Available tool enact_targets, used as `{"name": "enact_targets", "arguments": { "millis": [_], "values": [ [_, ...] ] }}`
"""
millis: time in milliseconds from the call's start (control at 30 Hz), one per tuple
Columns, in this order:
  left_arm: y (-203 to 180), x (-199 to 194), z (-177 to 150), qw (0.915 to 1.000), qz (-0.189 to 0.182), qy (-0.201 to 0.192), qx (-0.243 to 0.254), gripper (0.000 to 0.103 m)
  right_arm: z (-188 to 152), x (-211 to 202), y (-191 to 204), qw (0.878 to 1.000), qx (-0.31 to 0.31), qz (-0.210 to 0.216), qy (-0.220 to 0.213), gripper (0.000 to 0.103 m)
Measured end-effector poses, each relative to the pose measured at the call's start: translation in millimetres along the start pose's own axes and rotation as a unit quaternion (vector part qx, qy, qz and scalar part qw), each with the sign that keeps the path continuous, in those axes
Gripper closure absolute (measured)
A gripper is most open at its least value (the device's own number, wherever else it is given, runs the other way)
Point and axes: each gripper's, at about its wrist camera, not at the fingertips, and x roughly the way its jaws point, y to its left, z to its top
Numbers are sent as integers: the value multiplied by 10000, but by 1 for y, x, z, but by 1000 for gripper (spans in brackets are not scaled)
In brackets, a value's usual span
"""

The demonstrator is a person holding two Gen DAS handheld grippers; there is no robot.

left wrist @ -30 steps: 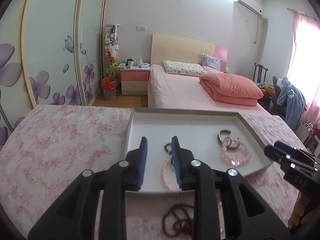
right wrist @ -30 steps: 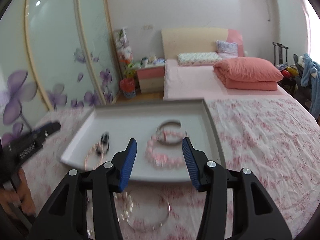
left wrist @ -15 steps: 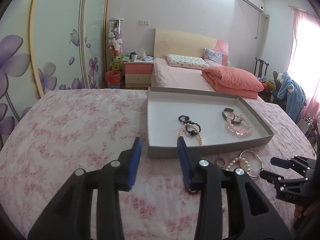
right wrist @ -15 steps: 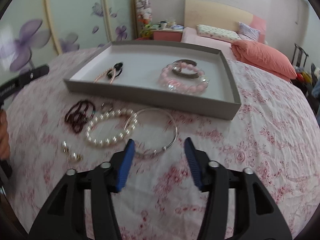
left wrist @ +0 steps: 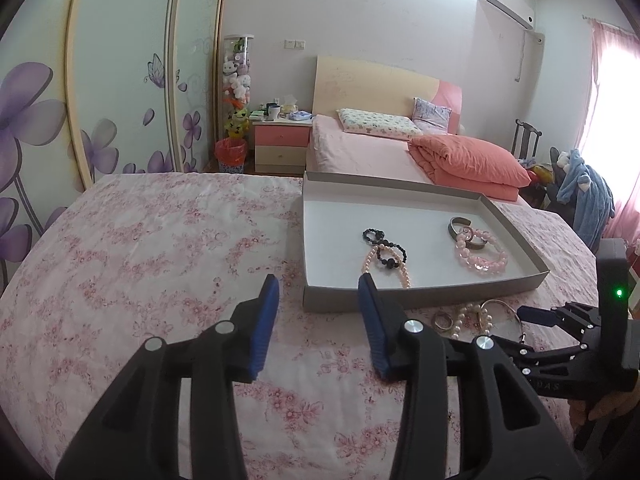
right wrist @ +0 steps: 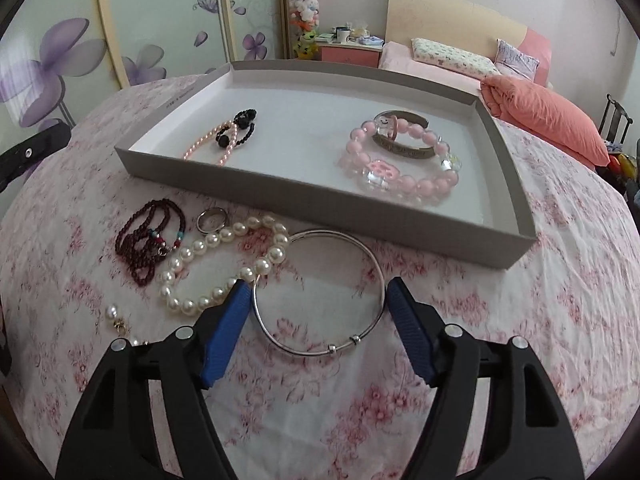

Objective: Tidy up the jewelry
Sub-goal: 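Move the left tool to a pearl earring while the right tool approaches the silver round bangle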

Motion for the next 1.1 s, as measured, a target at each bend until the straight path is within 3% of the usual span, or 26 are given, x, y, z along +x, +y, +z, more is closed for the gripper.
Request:
{"name": "enact_targets", "arguments": {
  "millis": [400,567,667,700,933,1100],
  "values": [
    [-11,-6,-10,9996,-212,95,138,60,-31,-25,-34,9961,677,-554,148,33],
    [-23,-11,-22,9984,-422,222,298,57,-28,-20,-37,9954,720,-630,107,23],
    [-31,-14,-31,9970,-548,327,441,57,-27,-18,-38,9957,730,-574,35,26],
    [-33,-15,-34,9964,-589,368,485,57,-27,-18,-38,9955,757,-578,1,33],
    [-60,-16,-57,9879,-960,724,977,58,-29,-19,-41,9945,836,-628,-32,33],
    [-76,-9,-68,9834,-956,939,1227,67,-31,-19,-41,9946,821,-631,-71,33]
  ]
}}
